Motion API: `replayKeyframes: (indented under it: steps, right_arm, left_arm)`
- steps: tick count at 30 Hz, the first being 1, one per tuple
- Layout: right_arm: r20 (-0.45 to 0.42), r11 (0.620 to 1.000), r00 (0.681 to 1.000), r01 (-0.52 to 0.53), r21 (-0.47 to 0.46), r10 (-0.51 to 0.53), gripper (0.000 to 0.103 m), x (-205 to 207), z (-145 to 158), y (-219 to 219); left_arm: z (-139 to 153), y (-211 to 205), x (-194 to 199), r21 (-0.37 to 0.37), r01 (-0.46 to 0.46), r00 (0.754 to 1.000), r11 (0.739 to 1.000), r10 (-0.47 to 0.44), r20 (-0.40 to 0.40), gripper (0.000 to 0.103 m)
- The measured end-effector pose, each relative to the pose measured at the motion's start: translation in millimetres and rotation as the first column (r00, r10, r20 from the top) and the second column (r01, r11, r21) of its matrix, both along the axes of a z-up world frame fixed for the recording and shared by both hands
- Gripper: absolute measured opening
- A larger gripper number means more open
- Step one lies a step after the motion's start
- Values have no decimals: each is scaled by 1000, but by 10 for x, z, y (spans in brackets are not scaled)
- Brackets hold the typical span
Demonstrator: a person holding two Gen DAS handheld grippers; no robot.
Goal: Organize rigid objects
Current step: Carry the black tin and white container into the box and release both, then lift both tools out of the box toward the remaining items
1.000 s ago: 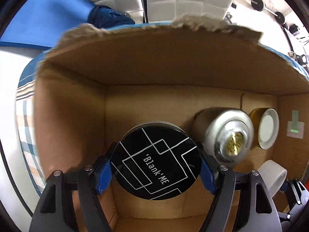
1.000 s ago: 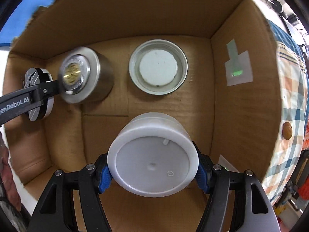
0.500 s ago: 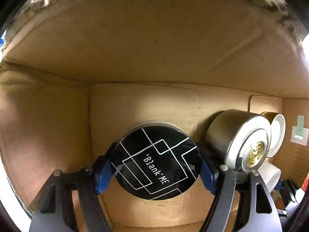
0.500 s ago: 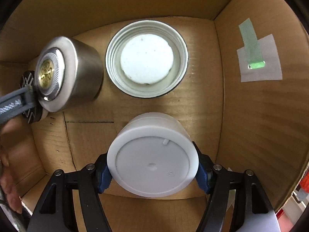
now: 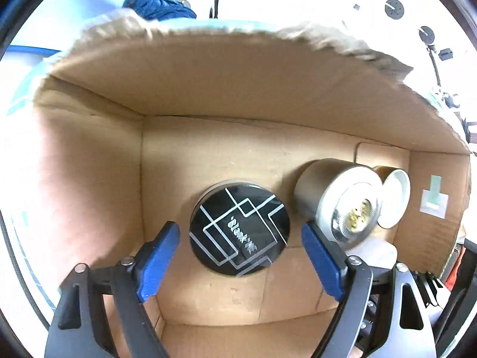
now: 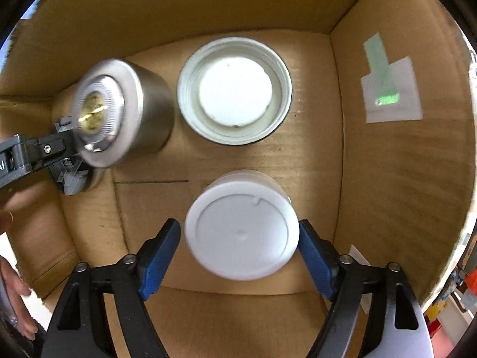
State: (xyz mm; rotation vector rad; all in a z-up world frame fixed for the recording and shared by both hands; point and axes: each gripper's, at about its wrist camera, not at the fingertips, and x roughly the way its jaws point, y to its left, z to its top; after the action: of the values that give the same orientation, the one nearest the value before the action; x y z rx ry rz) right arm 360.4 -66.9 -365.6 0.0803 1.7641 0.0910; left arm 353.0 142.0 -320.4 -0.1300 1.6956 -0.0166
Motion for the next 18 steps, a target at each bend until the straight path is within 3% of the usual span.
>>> replayKeyframes:
  steps: [3,9,18]
  right_arm:
    - [35,1000,999,-8,-17,9,89,-8,152,14]
    - [97,1000,995,-20,-18,22,103,-171,430,73]
    - [196,1000,980,-31,2,30,103,-542,918,106]
  left_arm:
    - [196,-39,-76,-1,6,999,1000,-6,35,103]
    - [574,-53,-291,24,10,995,1000,-13,102,103]
    - [1066,-46,-840,41,-11,977,999,2,213,103]
